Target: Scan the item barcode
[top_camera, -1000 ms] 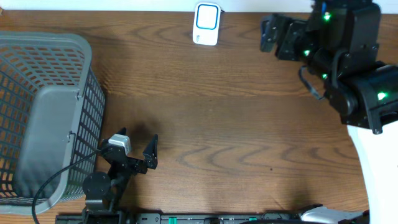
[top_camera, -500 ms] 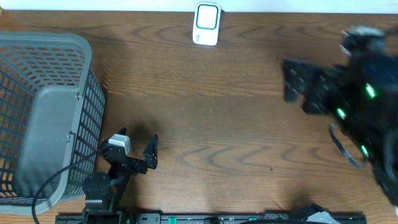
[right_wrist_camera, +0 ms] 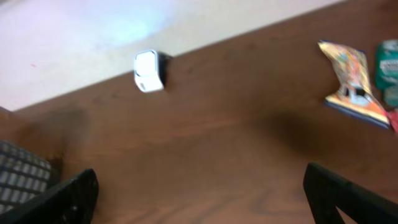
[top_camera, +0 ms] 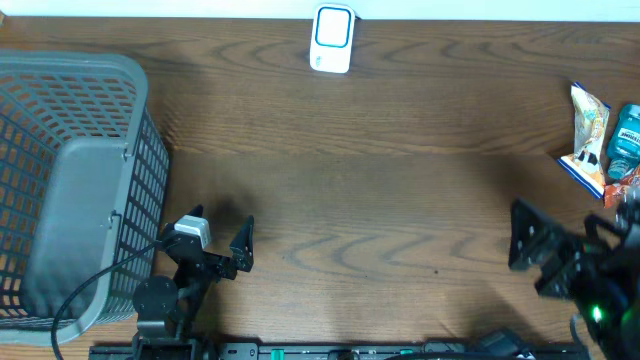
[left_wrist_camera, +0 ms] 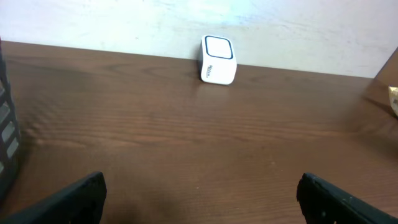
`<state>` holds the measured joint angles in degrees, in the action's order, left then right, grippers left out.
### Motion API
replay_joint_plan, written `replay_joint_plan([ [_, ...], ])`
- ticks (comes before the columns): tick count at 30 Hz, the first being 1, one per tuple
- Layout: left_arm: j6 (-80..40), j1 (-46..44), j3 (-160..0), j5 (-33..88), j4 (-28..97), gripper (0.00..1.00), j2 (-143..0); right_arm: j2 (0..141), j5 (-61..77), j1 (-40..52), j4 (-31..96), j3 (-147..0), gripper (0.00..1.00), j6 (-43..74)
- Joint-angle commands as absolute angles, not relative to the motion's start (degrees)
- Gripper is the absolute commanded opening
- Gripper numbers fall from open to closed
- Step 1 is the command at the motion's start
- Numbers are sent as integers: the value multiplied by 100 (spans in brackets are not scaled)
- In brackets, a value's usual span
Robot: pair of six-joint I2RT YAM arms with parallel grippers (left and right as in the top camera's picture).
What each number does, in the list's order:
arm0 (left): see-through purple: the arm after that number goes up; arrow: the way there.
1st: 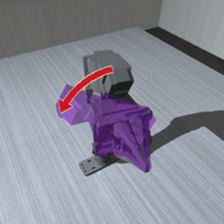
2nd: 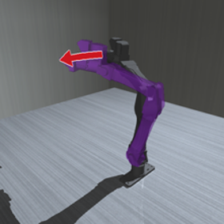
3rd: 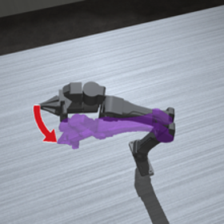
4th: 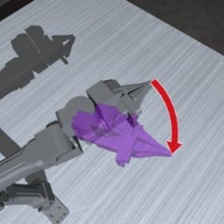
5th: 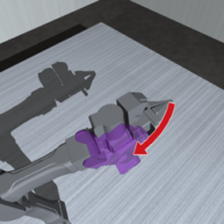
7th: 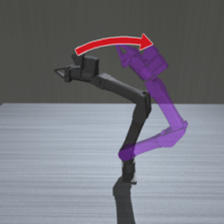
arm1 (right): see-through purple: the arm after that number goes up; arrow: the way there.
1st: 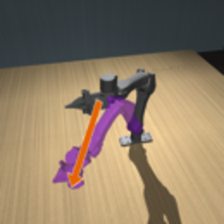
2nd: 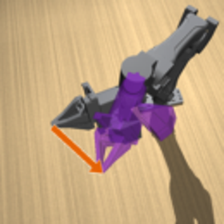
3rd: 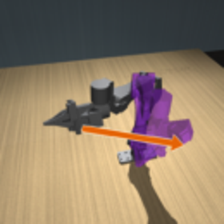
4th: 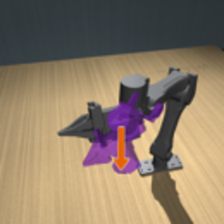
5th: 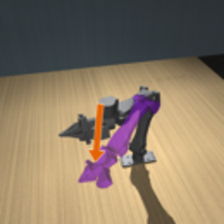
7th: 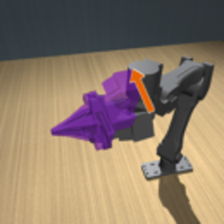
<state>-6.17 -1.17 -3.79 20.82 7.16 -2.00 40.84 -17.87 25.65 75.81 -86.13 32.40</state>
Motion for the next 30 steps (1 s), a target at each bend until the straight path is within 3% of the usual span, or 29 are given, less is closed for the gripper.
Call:
replay_joint_plan([
  [1, -650, -97, -272, 2095, 845, 98, -185, 3653, -2110, 2591, 7839, -8278, 99, 3404],
  [15, -650, -97, -272, 2095, 845, 98, -185, 2067, -2519, 2591, 7894, -6630, 99, 3750],
  [30, -650, -97, -272, 2095, 845, 98, -185, 1549, -2679, 2591, 7762, -6440, 99, 3898],
])
